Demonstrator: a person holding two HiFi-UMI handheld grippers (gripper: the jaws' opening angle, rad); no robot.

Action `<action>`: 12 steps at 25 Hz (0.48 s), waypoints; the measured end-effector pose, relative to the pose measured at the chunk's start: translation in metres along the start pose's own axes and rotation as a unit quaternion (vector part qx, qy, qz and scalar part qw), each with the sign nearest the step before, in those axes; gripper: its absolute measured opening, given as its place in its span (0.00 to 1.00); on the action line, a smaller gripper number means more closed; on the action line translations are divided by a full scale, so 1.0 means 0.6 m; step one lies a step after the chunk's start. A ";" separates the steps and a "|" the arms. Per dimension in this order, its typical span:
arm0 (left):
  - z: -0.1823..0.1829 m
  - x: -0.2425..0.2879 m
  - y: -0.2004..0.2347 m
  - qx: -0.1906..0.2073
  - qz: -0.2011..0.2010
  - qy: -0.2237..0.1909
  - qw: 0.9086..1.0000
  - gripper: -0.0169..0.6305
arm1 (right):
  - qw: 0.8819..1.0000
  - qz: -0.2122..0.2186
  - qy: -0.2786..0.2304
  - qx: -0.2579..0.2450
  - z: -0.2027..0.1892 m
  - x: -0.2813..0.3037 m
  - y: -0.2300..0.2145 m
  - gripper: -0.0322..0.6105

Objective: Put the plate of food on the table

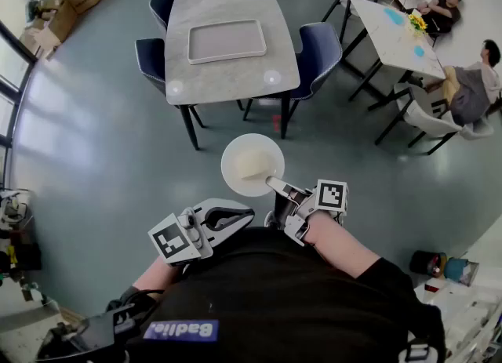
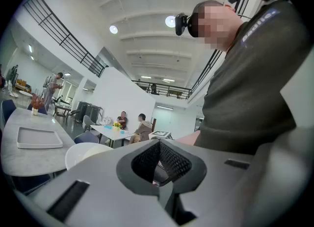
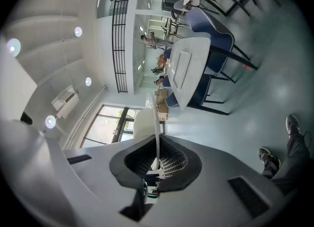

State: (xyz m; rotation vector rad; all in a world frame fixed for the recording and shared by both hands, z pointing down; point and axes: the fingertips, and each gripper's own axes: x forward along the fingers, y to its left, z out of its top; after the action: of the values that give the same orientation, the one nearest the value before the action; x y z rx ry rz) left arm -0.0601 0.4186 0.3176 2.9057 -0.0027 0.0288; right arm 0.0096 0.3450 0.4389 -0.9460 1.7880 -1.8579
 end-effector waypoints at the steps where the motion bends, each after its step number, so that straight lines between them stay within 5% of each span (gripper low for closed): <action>1: 0.000 0.000 0.000 0.000 0.000 0.000 1.000 0.04 | 1.000 0.000 0.000 -0.001 0.000 0.000 0.000 0.08; 12: -0.001 0.006 0.004 -0.003 0.002 0.003 1.000 0.04 | 1.000 0.007 -0.001 0.007 0.007 0.001 0.002 0.08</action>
State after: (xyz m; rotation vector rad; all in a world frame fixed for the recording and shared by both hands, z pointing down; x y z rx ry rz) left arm -0.0564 0.4166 0.3185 2.8997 -0.0081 0.0390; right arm 0.0122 0.3414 0.4379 -0.9265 1.7750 -1.8571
